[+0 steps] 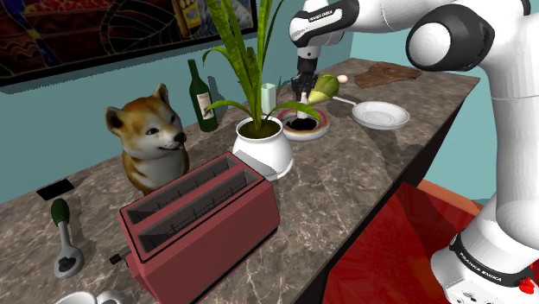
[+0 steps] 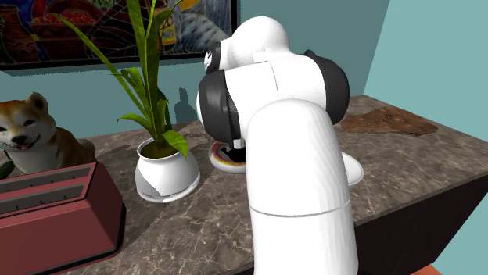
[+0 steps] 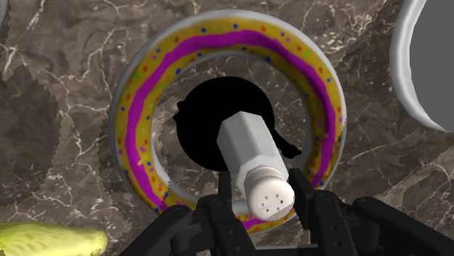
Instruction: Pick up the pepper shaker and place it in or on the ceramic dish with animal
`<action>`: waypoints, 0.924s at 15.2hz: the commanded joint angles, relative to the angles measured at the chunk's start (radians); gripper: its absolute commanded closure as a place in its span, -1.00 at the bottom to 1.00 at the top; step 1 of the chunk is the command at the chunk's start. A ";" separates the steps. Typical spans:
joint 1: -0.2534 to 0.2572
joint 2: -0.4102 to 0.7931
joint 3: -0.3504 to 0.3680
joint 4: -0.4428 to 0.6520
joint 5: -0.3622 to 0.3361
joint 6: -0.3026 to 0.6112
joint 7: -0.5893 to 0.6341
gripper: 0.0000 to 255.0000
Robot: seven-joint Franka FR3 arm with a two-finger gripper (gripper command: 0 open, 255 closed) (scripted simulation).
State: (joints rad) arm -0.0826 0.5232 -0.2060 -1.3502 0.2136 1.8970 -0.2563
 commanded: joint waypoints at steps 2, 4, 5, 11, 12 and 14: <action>0.001 0.007 0.001 -0.027 0.003 0.034 -0.005 1.00; 0.001 0.008 0.002 -0.031 0.004 0.039 -0.006 1.00; 0.001 0.008 0.002 -0.031 0.004 0.039 -0.006 1.00; 0.001 0.008 0.002 -0.031 0.004 0.039 -0.006 -1.00; 0.001 0.008 0.002 -0.031 0.004 0.039 -0.006 -1.00; 0.001 0.008 0.002 -0.031 0.004 0.039 -0.006 -1.00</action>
State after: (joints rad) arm -0.0817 0.5313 -0.2044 -1.3811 0.2173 1.9364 -0.2625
